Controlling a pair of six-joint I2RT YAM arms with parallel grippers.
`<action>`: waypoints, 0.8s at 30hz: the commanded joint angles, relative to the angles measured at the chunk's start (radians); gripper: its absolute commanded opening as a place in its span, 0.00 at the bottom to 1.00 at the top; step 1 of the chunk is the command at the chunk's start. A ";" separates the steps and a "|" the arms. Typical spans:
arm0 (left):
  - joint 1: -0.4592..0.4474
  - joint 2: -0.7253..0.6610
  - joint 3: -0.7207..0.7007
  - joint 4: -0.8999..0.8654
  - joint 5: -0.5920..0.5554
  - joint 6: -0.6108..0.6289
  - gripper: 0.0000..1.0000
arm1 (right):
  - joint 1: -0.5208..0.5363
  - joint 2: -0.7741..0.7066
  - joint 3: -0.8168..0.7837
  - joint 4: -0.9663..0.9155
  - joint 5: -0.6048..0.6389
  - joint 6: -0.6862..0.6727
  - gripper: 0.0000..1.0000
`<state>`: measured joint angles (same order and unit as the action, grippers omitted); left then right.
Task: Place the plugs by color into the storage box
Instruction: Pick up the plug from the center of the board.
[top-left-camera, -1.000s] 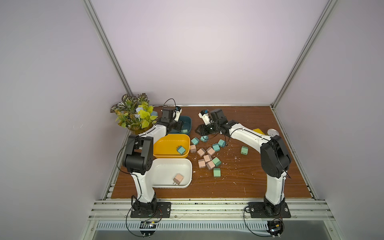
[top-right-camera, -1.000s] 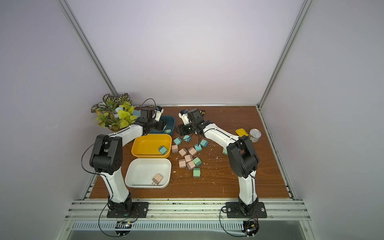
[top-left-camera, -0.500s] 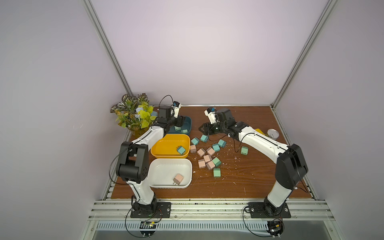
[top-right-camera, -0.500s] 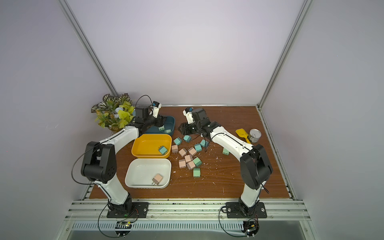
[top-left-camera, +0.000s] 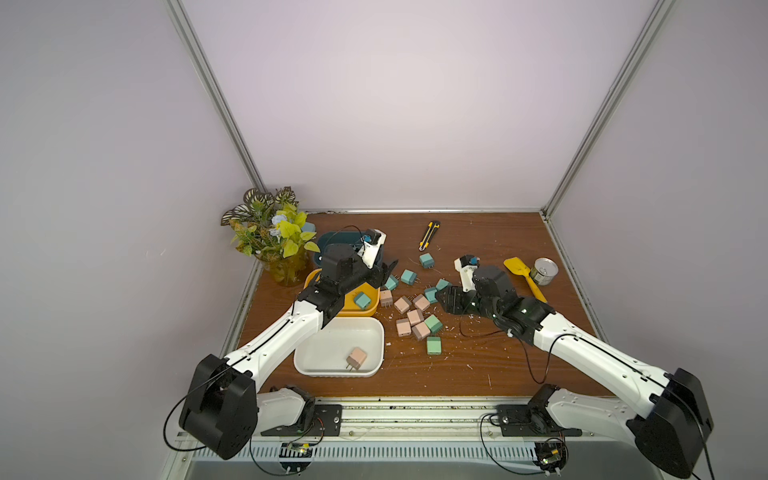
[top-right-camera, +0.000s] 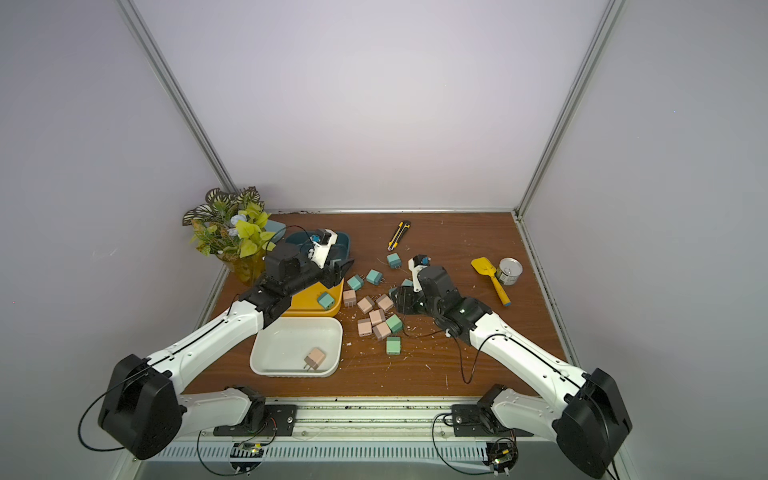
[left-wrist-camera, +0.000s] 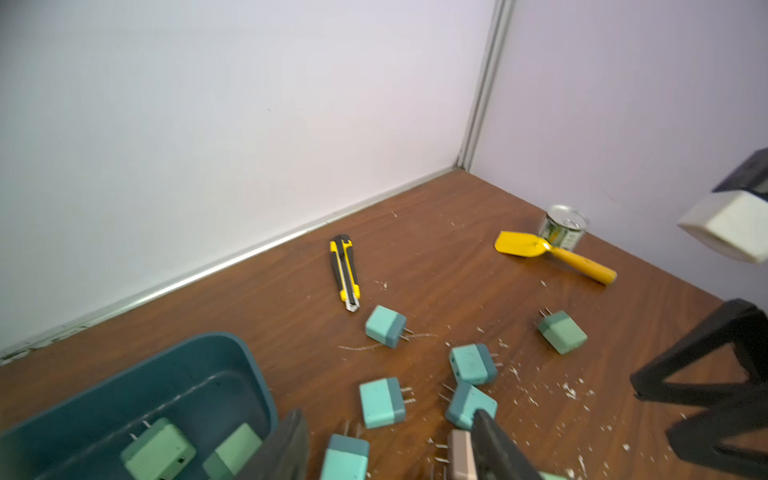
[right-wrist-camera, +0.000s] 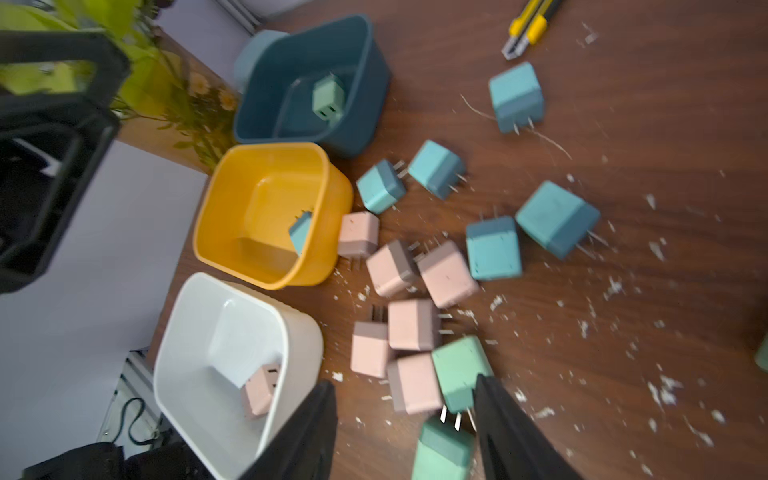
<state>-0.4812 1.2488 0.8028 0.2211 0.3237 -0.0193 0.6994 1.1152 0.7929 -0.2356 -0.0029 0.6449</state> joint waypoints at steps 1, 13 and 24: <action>-0.071 -0.017 -0.026 -0.027 -0.016 0.046 0.64 | 0.002 -0.059 -0.022 0.003 0.118 0.049 0.61; -0.097 0.095 0.001 0.004 0.071 -0.004 0.64 | -0.035 0.294 0.214 -0.078 0.192 -0.124 0.67; -0.097 0.210 0.090 0.026 0.127 -0.073 0.63 | -0.090 0.542 0.370 -0.066 0.230 -0.143 0.67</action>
<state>-0.5720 1.4284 0.8326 0.2264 0.4339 -0.0650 0.6178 1.6619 1.1336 -0.3122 0.1978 0.5156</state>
